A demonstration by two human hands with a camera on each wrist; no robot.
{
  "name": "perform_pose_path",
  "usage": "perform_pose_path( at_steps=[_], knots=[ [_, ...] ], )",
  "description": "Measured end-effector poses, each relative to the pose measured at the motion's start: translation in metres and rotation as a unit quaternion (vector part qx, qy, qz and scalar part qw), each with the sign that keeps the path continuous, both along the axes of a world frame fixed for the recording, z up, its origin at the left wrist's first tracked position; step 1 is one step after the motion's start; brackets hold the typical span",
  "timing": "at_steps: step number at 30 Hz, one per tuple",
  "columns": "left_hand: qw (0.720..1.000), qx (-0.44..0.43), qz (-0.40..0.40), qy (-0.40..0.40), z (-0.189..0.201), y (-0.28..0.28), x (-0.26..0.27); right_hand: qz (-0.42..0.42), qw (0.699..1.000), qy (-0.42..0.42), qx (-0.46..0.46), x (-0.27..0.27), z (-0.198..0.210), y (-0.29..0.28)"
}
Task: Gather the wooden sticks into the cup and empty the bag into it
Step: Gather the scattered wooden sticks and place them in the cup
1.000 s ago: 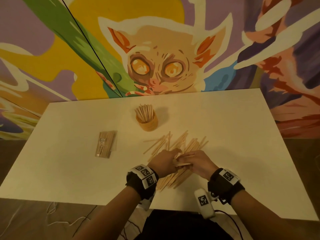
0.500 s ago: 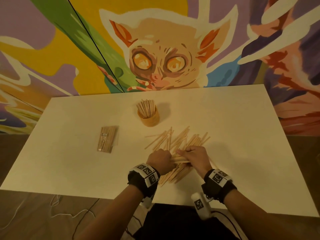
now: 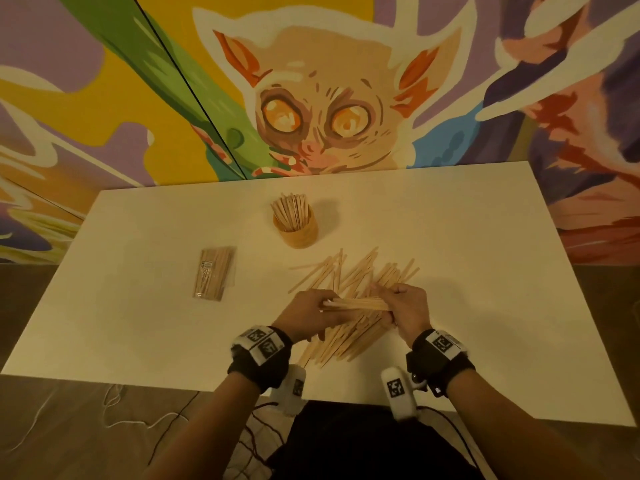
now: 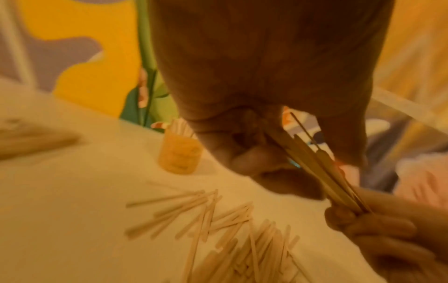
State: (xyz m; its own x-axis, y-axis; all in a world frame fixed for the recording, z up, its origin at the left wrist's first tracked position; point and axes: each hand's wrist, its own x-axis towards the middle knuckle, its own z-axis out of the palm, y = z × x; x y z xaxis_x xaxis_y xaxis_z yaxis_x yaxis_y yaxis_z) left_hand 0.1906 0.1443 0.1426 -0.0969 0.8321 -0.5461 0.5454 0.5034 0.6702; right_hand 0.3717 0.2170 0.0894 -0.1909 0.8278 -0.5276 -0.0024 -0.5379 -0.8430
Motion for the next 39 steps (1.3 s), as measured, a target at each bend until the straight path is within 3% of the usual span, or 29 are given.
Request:
perform_pose_path(
  at_steps=[3, 6, 11, 16, 18, 21, 25, 28, 32, 35, 39],
  knots=[
    [0.977, 0.042, 0.175, -0.112, -0.003, -0.006, 0.006, 0.017, 0.999, -0.017, 0.038, -0.011, 0.003, -0.005],
    [0.941, 0.081, 0.311, -0.109, -0.014, -0.004, 0.019, 0.048, 0.993, -0.037, 0.103, -0.031, 0.010, -0.015],
    [0.881, 0.129, 0.391, -0.232, -0.016, -0.008, 0.020, 0.036, 0.991, -0.028, 0.127, -0.033, 0.016, -0.009],
    [0.789, 0.163, 0.523, -0.277, -0.020, -0.005, 0.031, 0.009, 0.992, 0.002, 0.129, -0.046, 0.023, -0.015],
    [0.770, 0.156, 0.536, -0.309, -0.020, -0.005, 0.030, 0.002, 0.991, 0.009, 0.131, -0.047, 0.023, -0.014],
    [0.788, 0.109, 0.490, -0.358, -0.018, -0.006, 0.021, 0.003, 0.991, 0.015, 0.134, -0.045, 0.021, -0.008],
    [0.874, 0.053, 0.350, -0.333, -0.010, -0.011, 0.004, 0.123, 0.984, 0.013, 0.131, -0.038, 0.022, -0.002],
    [0.891, 0.089, 0.327, -0.301, -0.006, -0.016, -0.001, 0.184, 0.979, -0.022, 0.087, -0.037, 0.020, 0.000],
    [0.919, 0.148, 0.297, -0.215, -0.011, -0.024, 0.001, 0.192, 0.980, -0.040, -0.018, -0.043, 0.011, 0.001],
    [0.912, 0.144, 0.313, -0.225, -0.010, -0.029, -0.002, 0.155, 0.987, -0.034, 0.004, -0.053, 0.013, -0.002],
    [0.842, 0.058, 0.417, -0.337, -0.007, -0.029, -0.017, 0.150, 0.970, -0.078, 0.175, -0.074, 0.024, -0.005]
  ],
)
